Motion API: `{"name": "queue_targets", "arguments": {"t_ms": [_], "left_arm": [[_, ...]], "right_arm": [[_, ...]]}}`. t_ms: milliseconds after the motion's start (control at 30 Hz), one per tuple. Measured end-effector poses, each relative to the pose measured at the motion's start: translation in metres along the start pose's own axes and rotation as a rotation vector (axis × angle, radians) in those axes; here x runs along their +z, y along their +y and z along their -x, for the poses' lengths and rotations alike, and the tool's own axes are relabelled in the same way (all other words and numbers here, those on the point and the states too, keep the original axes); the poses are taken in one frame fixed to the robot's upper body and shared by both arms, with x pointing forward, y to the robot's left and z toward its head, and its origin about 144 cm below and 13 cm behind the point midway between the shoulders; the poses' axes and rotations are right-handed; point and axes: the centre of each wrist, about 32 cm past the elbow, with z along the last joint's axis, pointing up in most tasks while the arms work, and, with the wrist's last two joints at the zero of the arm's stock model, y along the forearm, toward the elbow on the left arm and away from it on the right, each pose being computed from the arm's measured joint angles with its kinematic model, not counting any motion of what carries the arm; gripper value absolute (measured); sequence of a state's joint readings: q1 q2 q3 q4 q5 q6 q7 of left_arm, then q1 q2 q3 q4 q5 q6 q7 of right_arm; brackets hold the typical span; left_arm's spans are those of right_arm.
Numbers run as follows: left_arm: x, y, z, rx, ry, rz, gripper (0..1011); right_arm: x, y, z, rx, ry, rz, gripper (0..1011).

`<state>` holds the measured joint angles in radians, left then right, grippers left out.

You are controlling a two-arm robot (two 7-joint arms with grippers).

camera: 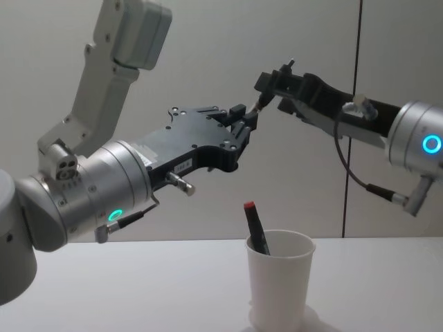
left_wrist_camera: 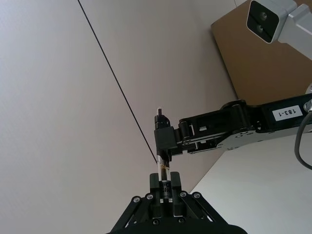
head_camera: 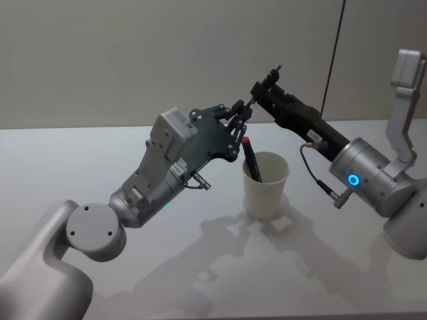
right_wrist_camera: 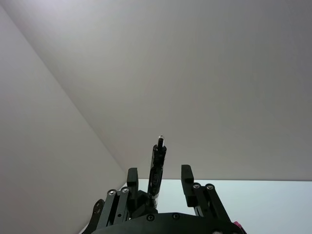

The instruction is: Place the pen into the pen holder.

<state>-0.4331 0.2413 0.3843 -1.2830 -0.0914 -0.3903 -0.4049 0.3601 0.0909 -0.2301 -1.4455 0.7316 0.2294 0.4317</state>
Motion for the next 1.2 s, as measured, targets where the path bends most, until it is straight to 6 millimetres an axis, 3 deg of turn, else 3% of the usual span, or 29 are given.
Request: {"name": "queue_targets", "arguments": {"t_ms": [300,500,1000,1200], "left_arm": [[0.0,0.0,0.0,0.0,0.0,0.0,135],[0.0,0.0,0.0,0.0,0.0,0.0,135],[0.0001,0.0,0.0,0.001,0.0,0.001,135],[0.0,0.0,0.0001,0.0,0.0,0.0,272]], "right_arm": [[-0.0007,0.0035,0.0017,0.005,0.0,-0.003,278],[-0.0007,0.0051,0.003,0.011,0.001,-0.005,131],[0.0009,0.0063,0.0046,0.018,0.004,-0.01,125],[0.0021,0.007,0.0053,0.023,0.007,-0.013,125]]}}
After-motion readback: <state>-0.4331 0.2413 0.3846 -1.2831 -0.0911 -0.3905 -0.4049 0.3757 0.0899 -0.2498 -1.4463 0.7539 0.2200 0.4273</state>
